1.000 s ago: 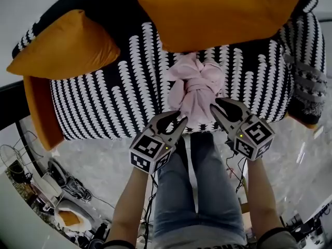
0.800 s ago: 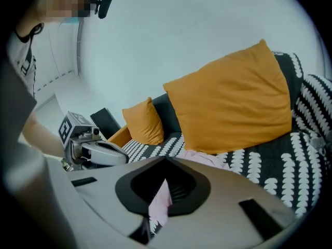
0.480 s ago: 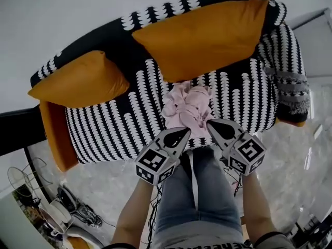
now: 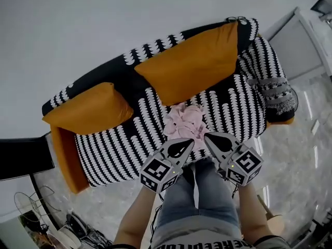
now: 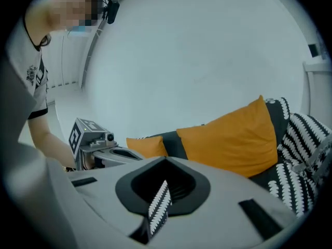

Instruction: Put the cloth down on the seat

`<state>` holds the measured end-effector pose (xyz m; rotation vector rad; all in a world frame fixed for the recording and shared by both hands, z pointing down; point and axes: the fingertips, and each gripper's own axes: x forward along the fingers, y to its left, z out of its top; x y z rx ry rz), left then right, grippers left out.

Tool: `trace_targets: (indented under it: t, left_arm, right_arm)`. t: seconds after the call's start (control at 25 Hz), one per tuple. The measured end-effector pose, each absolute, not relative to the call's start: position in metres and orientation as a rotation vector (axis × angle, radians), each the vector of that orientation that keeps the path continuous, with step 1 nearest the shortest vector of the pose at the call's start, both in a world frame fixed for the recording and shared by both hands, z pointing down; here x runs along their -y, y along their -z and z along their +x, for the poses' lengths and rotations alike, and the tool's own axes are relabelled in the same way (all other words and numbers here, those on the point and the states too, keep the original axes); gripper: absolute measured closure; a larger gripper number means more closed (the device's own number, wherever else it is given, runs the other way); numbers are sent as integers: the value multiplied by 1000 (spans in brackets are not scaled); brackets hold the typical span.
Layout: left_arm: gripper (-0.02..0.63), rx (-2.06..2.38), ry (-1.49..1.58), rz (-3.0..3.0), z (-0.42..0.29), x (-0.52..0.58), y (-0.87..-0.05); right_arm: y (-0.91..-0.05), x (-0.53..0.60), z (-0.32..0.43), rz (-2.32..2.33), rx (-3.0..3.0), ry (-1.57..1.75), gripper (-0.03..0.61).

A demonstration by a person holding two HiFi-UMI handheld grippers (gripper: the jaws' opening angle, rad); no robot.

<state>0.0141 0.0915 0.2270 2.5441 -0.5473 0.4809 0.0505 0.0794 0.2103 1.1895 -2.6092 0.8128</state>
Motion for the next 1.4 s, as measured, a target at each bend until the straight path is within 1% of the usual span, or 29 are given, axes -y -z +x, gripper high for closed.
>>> trace_targets:
  t: [0.4, 0.88, 1.12, 1.4]
  left_arm:
    - [596, 475, -361, 2722, 17, -96, -131]
    - [596, 474, -182, 2892, 8, -99, -30]
    - [595, 491, -111, 2923, -3, -105, 0]
    - [595, 508, -81, 2941, -12, -114, 12]
  right_arm:
    - [-126, -95, 40, 1307, 2663, -645, 584]
    - [-34, -103, 21, 1309, 2747, -364, 584]
    - [-7, -111, 8, 1331, 2781, -271, 584]
    - [11, -118, 1, 1347, 2797, -206, 584]
